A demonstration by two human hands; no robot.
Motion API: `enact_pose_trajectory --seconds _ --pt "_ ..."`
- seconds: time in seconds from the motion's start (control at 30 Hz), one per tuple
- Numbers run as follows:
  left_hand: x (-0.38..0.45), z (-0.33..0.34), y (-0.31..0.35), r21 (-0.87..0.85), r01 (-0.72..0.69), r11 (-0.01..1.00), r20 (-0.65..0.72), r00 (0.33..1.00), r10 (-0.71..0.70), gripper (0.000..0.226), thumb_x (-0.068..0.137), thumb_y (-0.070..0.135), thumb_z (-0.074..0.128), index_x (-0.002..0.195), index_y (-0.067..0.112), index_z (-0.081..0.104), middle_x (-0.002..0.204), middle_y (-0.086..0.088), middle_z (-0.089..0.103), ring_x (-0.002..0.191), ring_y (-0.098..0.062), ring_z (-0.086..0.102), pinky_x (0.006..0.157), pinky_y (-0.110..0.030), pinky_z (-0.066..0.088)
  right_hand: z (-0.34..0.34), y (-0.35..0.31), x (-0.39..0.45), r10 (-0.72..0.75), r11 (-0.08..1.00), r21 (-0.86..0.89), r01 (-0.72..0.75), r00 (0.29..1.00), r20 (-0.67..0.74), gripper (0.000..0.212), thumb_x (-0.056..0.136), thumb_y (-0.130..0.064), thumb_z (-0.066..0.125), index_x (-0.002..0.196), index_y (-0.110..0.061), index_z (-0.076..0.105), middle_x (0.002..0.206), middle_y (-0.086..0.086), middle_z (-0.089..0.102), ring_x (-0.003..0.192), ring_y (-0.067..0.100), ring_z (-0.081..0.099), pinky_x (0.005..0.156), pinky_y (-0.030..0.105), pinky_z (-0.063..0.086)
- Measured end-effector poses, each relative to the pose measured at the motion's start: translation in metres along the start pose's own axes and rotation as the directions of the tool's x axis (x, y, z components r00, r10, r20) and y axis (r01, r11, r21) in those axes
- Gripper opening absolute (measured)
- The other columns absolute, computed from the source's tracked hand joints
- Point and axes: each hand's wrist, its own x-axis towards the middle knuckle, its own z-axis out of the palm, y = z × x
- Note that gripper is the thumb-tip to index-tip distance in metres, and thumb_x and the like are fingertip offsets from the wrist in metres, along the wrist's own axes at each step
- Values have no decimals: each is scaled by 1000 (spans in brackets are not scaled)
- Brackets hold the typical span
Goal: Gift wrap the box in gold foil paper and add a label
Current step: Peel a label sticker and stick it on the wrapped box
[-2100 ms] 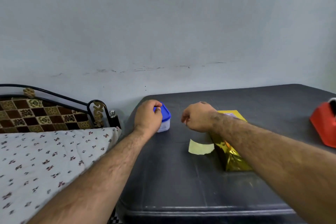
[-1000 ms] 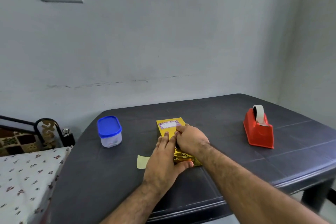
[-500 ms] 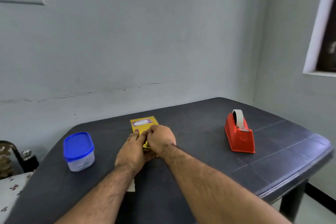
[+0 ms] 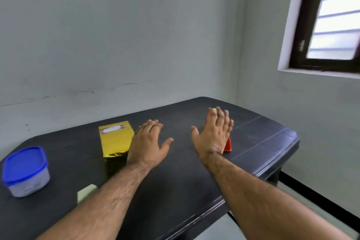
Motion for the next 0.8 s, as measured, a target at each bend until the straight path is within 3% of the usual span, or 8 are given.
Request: enact_pose_trajectory --seconds 0.07,0.13,0.2,0.27,0.33,0.43,0.63,0.8 --pt "11 17 37 -188 63 980 41 998 -56 55 96 46 70 140 15 62 148 -4 59 140 -23 52 117 -35 41 -15 26 10 157 987 -45 -155 986 60 114 81 -43 85 166 -19 13 176 7 8 163 31 -4 132 44 -4" --pt "19 35 69 -352 178 919 128 982 -141 49 99 41 68 142 18 61 149 -1 59 138 -20 54 113 -31 41 -23 49 19 312 950 -35 -311 931 188 128 77 -44 92 168 -17 5 177 11 2 163 35 2 132 46 12" --pt "26 57 99 -473 326 819 288 935 -205 48 101 38 66 146 23 58 149 2 59 137 -19 55 113 -30 42 -28 66 24 382 917 4 -398 881 279 120 71 -49 95 163 -15 27 172 14 25 155 34 34 123 45 38" --pt "30 82 122 -544 430 720 416 884 -213 45 102 32 64 146 24 59 149 3 60 134 -17 58 113 -29 44 -28 76 25 361 927 -17 -374 878 314 81 73 -56 91 136 -17 58 140 9 64 121 26 66 100 38 57" --pt "33 100 138 -578 485 657 449 861 -240 36 105 26 58 140 24 65 142 2 66 131 -17 61 113 -30 44 -27 83 26 320 942 -9 -335 892 319 53 78 -57 85 112 -21 67 110 1 74 93 19 68 83 32 57" --pt "36 115 152 -615 555 560 443 831 -338 32 105 24 52 129 24 74 130 3 73 123 -19 65 109 -33 48 -26 91 34 298 951 -12 -310 902 313 49 77 -60 83 103 -23 66 99 -3 71 86 17 64 77 30 54" --pt "59 130 158 -643 587 492 505 808 -303 30 105 25 51 122 24 76 118 8 73 111 -16 66 100 -28 49 -9 101 72 256 959 13 -282 887 383 58 77 -51 86 120 -19 63 113 0 70 105 21 69 84 28 51" --pt "87 141 156 -620 654 434 643 740 -196 38 101 31 45 128 29 71 117 0 73 108 -22 69 103 -43 56 10 103 105 254 959 3 -285 858 446 61 82 -42 85 128 -12 58 123 7 69 115 25 66 93 33 52"
